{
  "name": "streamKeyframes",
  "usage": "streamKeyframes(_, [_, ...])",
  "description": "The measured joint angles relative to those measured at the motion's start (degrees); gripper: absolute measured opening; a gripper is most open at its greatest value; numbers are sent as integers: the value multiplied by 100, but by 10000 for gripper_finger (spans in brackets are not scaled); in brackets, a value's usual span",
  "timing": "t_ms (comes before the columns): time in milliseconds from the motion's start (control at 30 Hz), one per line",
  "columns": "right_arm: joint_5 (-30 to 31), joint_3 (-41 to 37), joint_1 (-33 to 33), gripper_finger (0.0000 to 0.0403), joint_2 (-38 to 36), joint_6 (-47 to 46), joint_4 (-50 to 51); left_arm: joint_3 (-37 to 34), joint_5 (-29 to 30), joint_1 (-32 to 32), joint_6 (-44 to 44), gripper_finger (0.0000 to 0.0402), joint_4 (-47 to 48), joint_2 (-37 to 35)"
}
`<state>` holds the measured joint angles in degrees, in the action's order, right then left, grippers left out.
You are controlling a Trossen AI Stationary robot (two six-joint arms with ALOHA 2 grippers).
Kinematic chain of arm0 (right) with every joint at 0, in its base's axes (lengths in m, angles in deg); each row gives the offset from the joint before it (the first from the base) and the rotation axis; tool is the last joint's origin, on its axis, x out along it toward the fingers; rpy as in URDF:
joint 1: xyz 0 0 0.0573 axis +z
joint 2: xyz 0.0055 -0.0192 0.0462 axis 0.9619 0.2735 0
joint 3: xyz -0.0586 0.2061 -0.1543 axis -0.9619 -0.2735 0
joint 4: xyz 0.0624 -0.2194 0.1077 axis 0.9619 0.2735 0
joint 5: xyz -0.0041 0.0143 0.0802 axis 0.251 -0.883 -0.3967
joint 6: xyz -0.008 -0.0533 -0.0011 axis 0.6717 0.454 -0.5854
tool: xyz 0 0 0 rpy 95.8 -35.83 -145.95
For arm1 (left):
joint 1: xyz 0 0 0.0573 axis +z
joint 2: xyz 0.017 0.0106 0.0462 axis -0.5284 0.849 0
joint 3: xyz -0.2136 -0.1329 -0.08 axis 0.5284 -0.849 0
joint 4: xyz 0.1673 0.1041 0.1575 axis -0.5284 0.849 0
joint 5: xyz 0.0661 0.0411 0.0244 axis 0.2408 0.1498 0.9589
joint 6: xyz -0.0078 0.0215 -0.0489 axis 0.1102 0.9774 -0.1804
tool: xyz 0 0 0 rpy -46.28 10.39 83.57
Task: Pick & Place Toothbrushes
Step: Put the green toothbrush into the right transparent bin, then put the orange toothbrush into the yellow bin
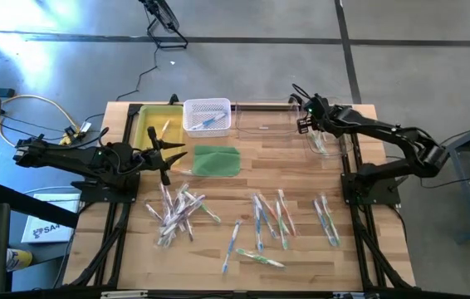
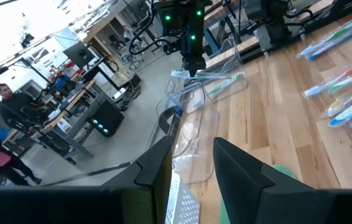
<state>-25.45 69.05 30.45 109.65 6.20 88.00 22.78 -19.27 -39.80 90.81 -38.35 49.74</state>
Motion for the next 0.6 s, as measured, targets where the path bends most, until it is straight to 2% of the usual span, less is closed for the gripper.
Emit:
streamKeyframes(133, [-1, 0, 2, 12, 0, 6, 1, 0, 0, 0, 0, 113, 0, 0])
streamKeyframes(433, [14, 0, 2, 87, -3, 21, -4, 0, 0, 0, 0, 113, 0, 0])
streamKeyframes(600, [-32, 0, 4, 104, -91, 62, -15, 0, -2, 0, 0, 113, 0, 0])
